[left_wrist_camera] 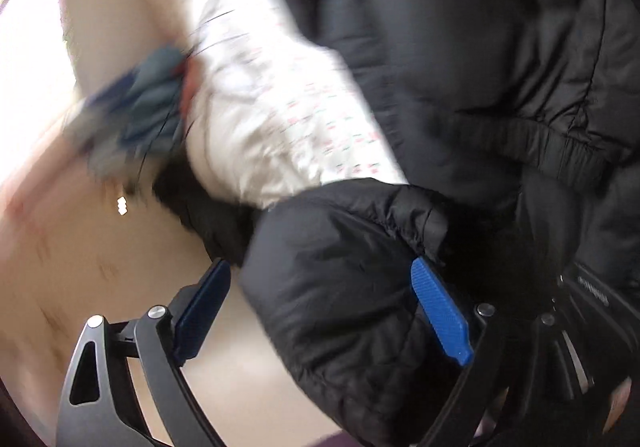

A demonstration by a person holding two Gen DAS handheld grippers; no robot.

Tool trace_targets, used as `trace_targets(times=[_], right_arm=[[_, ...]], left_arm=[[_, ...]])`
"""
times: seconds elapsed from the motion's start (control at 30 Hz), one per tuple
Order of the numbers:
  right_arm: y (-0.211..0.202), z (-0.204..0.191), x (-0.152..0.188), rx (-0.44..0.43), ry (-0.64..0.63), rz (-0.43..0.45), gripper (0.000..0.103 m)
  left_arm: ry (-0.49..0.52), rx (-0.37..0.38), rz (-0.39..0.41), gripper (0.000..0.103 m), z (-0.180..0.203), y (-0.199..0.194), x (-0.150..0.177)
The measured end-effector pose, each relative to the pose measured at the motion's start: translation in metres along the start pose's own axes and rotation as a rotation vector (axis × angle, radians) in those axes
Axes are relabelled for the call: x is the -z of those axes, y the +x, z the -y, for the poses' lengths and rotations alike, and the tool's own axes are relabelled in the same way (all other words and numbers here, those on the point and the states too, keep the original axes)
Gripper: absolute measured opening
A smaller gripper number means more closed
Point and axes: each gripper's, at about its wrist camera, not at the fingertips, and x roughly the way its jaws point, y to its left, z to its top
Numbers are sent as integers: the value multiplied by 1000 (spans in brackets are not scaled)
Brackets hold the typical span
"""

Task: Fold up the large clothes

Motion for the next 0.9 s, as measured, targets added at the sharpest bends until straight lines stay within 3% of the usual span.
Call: trace_targets(times=[0.1,0.17,0.2,0.27,0.3,0.33,0.37,0.47,0.6,0.63,0.7,0.83,0.9], right_arm=[[-2,5,1,-14,10,-2,98],[-5,10,3,-24,14,-1,97],[-7,12,4,-29,12,-1,97],[-11,15,7,-35,2,-2,97],[-13,16,9,-34,-4,-6,97],[-17,16,11,-29,-15,-11,97],[-21,15,12,-18,-29,-20,97],[-42,14,22,-20,-69,-38,97],[-100,38,34,-208,41,89,97],[-116,50,35,-256,107,149,97],[-127,62,23,-266,234,208,97],[-124,90,-28,-259,421,233,97],[-110,80,-59,-236,467,213,97]], left_arm=[[174,-136,-108,96,26,39,-22],[165,-183,-241,95,22,74,-19],[98,-183,-294,91,11,88,-12],[-121,-138,-351,64,-18,104,13],[-293,-118,-379,44,-39,110,37],[-452,-92,-403,33,-56,114,67],[-554,-56,-410,28,-63,115,88],[-1196,282,-319,18,-84,107,201],[-1730,521,-176,17,-49,89,312],[-1807,558,-151,17,-37,87,329],[-1933,624,-98,17,-10,80,352],[-2014,703,-32,17,16,64,358],[-2038,734,-5,17,25,52,361]])
